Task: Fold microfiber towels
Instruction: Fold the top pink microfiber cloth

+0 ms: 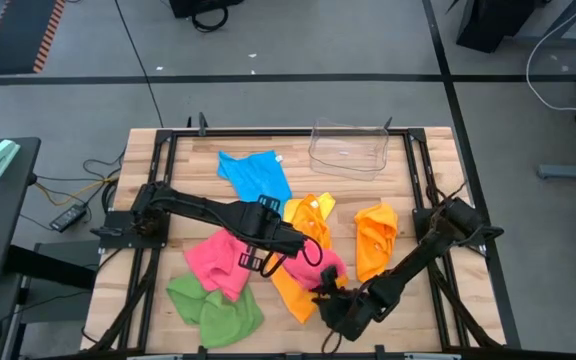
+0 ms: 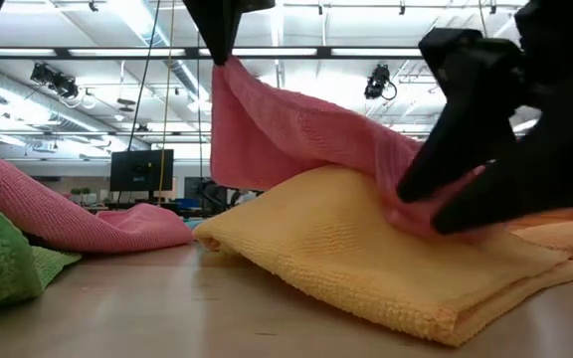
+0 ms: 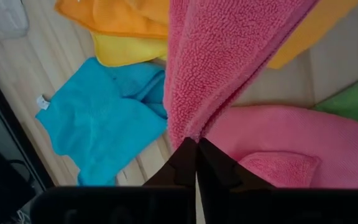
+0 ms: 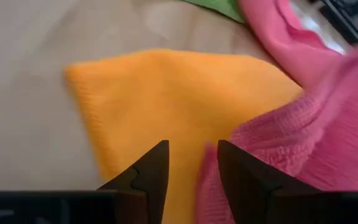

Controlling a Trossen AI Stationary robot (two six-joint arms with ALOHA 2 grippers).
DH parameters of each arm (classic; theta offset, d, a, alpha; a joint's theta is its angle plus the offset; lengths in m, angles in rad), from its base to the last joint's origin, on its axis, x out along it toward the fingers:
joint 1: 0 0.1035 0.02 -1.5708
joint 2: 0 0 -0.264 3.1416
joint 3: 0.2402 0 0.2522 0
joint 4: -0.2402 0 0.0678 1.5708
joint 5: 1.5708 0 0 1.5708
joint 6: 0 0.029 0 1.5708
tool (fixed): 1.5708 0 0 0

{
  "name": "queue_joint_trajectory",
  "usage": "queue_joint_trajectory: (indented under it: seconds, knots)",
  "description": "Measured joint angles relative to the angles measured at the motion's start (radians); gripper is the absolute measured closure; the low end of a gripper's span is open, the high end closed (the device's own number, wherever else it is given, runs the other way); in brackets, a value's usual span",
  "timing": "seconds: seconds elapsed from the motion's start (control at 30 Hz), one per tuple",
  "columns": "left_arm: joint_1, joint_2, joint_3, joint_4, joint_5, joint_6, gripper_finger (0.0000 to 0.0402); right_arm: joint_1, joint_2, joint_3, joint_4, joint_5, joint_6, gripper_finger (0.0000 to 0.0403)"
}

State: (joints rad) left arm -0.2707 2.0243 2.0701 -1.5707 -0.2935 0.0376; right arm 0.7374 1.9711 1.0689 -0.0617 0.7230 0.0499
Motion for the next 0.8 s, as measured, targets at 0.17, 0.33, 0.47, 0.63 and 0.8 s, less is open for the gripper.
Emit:
queue_joint_trajectory:
  seconds: [0.17,0.33,0.47,0.63,0.8]
  knots:
    - [0.0,0.0,0.0,-0.001,0.0,-0.003,0.0373,0.012,-0.024,0.002,-0.042,0.047,0.006,0.0258]
    - [-0.002,0.001,0.0,0.0,0.0,-0.003,0.0388,-0.014,-0.011,0.001,-0.059,0.027,0.026,0.0258]
    - [-0.002,0.001,0.0,0.0,0.0,-0.006,0.0391,-0.042,0.001,0.0,-0.067,-0.012,0.029,0.0258]
    - [-0.002,0.001,0.0,-0.001,0.0,-0.017,0.0373,-0.066,0.001,0.0,-0.077,-0.042,0.053,0.0258]
    - [-0.002,0.001,0.0,0.0,0.0,-0.019,0.0378,-0.07,0.001,0.0,-0.082,-0.06,0.049,0.0277]
